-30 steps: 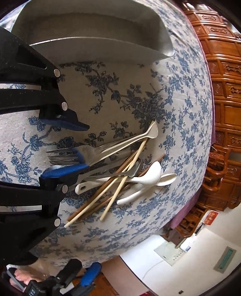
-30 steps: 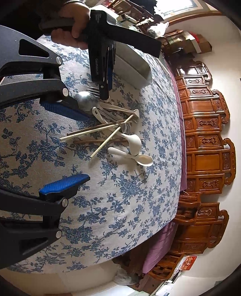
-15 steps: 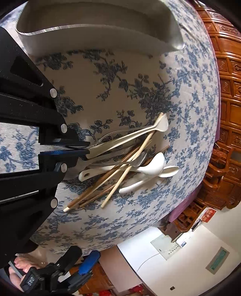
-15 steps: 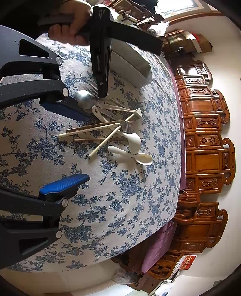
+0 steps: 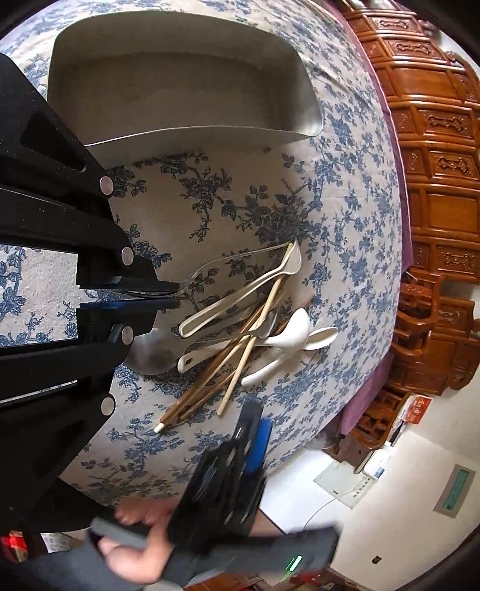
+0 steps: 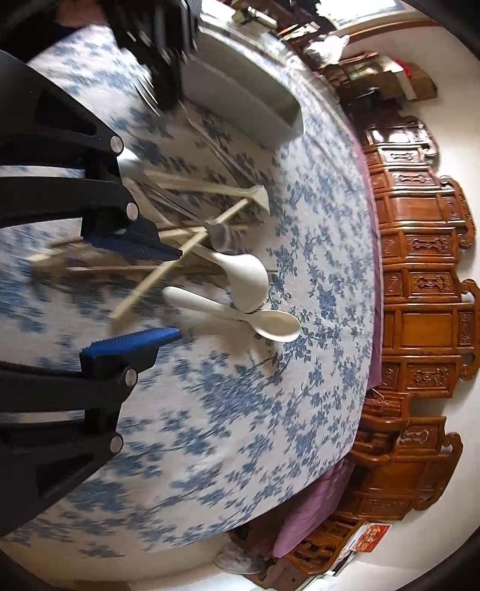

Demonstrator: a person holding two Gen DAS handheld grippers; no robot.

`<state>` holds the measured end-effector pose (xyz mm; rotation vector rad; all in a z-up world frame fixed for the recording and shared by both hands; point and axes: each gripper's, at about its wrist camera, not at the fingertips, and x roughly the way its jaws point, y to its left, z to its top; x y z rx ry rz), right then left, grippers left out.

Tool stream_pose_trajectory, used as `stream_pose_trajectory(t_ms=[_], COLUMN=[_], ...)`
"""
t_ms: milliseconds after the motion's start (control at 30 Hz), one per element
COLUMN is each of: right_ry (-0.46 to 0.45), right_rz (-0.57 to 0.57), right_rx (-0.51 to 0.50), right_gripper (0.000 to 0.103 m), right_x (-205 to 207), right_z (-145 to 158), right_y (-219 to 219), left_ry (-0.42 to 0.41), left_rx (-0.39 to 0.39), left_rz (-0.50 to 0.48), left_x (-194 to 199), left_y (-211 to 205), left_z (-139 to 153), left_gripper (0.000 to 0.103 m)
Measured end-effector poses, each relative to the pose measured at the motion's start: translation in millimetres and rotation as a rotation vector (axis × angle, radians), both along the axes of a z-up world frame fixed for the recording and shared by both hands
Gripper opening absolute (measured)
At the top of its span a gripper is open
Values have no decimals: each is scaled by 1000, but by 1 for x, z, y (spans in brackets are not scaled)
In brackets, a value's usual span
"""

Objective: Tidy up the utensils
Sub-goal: 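Grasp a white plastic spoon with the right tool while the left tool lifts the fork, then carry fork and spoon to the grey tray and open both tools inside it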

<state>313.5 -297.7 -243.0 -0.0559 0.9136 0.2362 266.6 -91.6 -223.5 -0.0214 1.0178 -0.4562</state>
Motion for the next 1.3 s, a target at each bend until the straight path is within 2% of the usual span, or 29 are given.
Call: stream_pose_trajectory(t_ms=[233, 367, 500, 633, 833, 1067, 1300], right_ry=[69, 116, 124, 146, 136, 91, 26], right_rz=[-23, -30, -44, -61, -93, -84, 7], right_rx=[-35, -84, -99, -86, -119, -81, -20], right_gripper=[35, 32, 29, 11, 11, 11, 11], right_x=[51, 69, 76, 78, 71, 54, 32], right_z=[-23, -34, -34, -34, -33, -12, 23], right_y=[6, 10, 11, 6, -3, -12, 14], left_ry=[-11, -36, -55, -76, -112, -144, -149], left_rx=[-37, -31, -45, -51, -45, -15, 21], left_rz=[1, 1, -1, -4, 8, 33, 76], left_x=[0, -2, -3, -5, -10, -15, -17], left_y=[7, 9, 12, 14, 20, 35, 59], left_z=[5, 12, 21, 30, 43, 60, 71], left_gripper=[2, 3, 3, 3, 3, 3, 3])
